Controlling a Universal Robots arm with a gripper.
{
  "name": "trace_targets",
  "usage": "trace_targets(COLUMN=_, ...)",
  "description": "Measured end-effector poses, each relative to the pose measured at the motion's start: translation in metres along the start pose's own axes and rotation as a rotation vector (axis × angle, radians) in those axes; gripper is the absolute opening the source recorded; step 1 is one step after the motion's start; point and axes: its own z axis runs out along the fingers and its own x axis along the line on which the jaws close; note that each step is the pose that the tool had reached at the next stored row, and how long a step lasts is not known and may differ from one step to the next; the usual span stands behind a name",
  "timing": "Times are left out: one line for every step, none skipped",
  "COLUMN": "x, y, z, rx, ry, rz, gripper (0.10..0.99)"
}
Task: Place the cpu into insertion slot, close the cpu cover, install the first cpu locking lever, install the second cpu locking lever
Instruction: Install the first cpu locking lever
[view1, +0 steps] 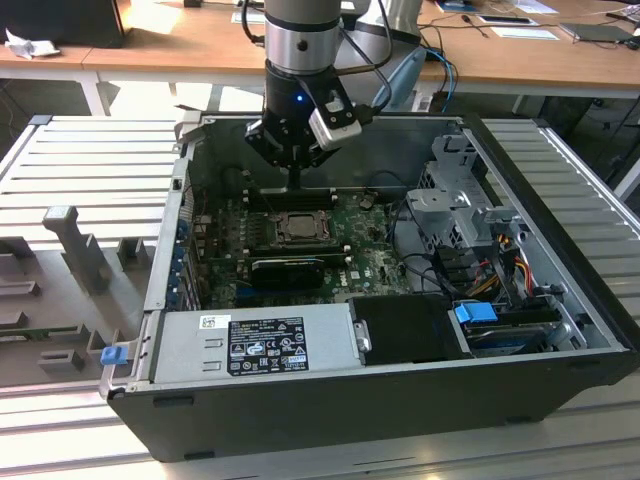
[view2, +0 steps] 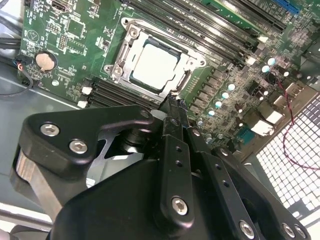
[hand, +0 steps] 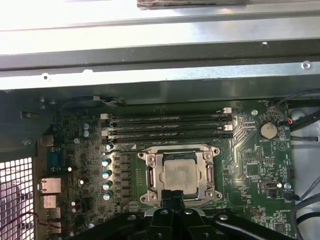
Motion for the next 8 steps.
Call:
trace_targets(x=0.0032, y=-0.0002, z=0.0001, rx=0.0, ry=0.0, rz=0.0, gripper=0.106)
trace_targets(x=0.007, y=-0.0004, z=0.0005, rx=0.0, ry=-0.0001, rz=0.0, gripper=0.106)
trace_targets(x=0.009, y=-0.0005, z=0.0016, rx=0.0, ry=0.0001, rz=-0.003, gripper=0.106)
trace_targets(x=0.0091, y=-0.0006, z=0.0023, rx=0.0, ry=0.0008, rz=-0.015, gripper=0.106)
trace_targets(x=0.0091, y=-0.0006, z=0.0031, rx=0.0, ry=0.0018, rz=-0.035, gripper=0.106)
trace_targets(x=0.0091, y=-0.0007, z=0.004, rx=0.0, ry=0.0026, rz=-0.052, gripper=0.106)
trace_targets(x=0.0091, y=-0.0007, z=0.0052, rx=0.0, ry=0.0035, rz=-0.07, gripper=0.106)
trace_targets(x=0.0116, y=-0.001, z=0.0072, rx=0.0, ry=0.0037, rz=-0.078, gripper=0.106)
